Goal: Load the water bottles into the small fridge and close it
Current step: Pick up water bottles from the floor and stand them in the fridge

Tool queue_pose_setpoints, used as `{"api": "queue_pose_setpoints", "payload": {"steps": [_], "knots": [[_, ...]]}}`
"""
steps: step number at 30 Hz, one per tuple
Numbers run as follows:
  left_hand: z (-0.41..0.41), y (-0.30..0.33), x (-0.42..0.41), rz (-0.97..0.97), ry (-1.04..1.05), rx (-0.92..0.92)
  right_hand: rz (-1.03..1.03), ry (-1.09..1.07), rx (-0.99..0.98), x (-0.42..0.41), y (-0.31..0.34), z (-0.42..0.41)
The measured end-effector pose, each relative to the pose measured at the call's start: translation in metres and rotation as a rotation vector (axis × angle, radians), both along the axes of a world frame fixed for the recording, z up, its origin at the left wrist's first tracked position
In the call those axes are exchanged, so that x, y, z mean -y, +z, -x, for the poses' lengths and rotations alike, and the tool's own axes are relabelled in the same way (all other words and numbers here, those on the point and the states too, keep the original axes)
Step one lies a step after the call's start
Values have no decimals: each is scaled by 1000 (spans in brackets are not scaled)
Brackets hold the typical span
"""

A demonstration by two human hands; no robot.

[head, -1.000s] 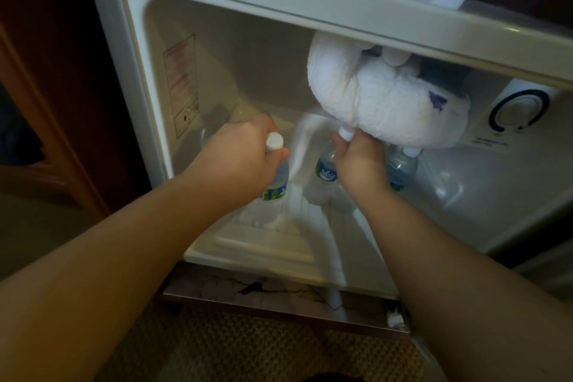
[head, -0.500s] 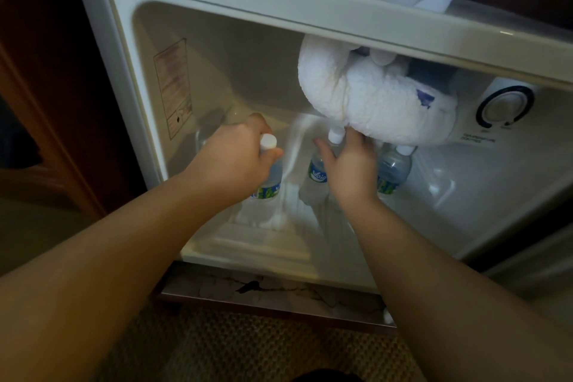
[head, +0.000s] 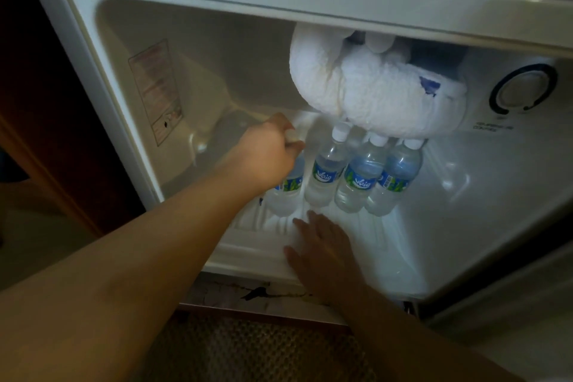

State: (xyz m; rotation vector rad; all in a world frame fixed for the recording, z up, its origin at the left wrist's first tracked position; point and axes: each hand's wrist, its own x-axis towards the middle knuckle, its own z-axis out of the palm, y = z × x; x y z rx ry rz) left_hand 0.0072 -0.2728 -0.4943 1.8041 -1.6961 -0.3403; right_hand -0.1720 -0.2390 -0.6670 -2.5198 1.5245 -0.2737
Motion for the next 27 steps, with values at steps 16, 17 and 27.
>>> {"api": "queue_pose_setpoints", "payload": {"steps": [16, 17, 27], "knots": [[5, -12, 51, 6, -56, -116, -55, 86, -149, -1, 2, -2], [4, -13, 52, 7, -54, -117, -53, 84, -146, -2, 2, -2], [6, -12, 47, 27, -40, -102, -74, 89, -152, 0, 0, -1]]}}
